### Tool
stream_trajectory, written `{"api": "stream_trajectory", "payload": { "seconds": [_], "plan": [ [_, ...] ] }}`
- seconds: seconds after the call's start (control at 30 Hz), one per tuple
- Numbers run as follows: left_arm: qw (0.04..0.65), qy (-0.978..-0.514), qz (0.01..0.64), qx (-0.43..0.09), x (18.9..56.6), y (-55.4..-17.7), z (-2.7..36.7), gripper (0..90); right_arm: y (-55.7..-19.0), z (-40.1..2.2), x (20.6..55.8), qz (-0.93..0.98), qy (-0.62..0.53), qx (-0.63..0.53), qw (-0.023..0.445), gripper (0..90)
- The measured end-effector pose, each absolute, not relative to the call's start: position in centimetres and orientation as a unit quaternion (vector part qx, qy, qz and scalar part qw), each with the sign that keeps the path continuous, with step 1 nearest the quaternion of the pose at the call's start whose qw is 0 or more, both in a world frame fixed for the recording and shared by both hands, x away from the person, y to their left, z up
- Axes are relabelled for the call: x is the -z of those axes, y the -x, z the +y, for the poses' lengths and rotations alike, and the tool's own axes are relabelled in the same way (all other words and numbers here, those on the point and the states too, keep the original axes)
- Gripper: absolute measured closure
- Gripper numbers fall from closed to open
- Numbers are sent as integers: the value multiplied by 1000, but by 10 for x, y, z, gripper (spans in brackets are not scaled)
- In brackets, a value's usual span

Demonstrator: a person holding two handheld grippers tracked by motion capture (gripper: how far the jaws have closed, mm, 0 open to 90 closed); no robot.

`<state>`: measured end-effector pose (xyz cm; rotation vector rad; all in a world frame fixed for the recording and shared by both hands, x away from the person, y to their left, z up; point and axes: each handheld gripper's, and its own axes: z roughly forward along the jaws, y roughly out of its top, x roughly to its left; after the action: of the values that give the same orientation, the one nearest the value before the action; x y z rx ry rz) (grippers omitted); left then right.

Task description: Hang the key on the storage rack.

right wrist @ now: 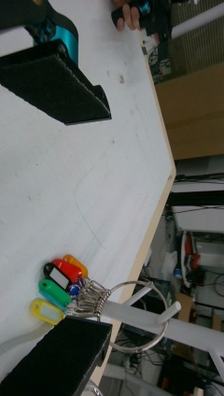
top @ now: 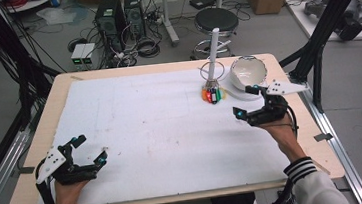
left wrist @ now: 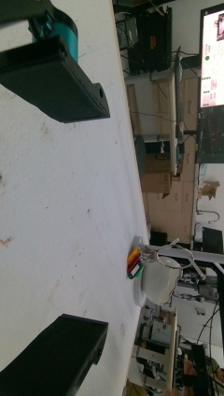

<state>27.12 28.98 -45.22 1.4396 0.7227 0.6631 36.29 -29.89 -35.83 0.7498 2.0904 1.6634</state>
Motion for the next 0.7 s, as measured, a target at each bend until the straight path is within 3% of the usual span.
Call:
{"api": "stream_trajectory", "payload": {
  "seconds": [0.27,0.7],
  "plan": [
    [646,-630,319,-292,452,-271,290,17,-337,-308,399,710,-264,-621,201,9],
    [648,-625,318,-298,453,-270,290,17,-319,-321,436,690,-272,-636,214,9]
  ]
}}
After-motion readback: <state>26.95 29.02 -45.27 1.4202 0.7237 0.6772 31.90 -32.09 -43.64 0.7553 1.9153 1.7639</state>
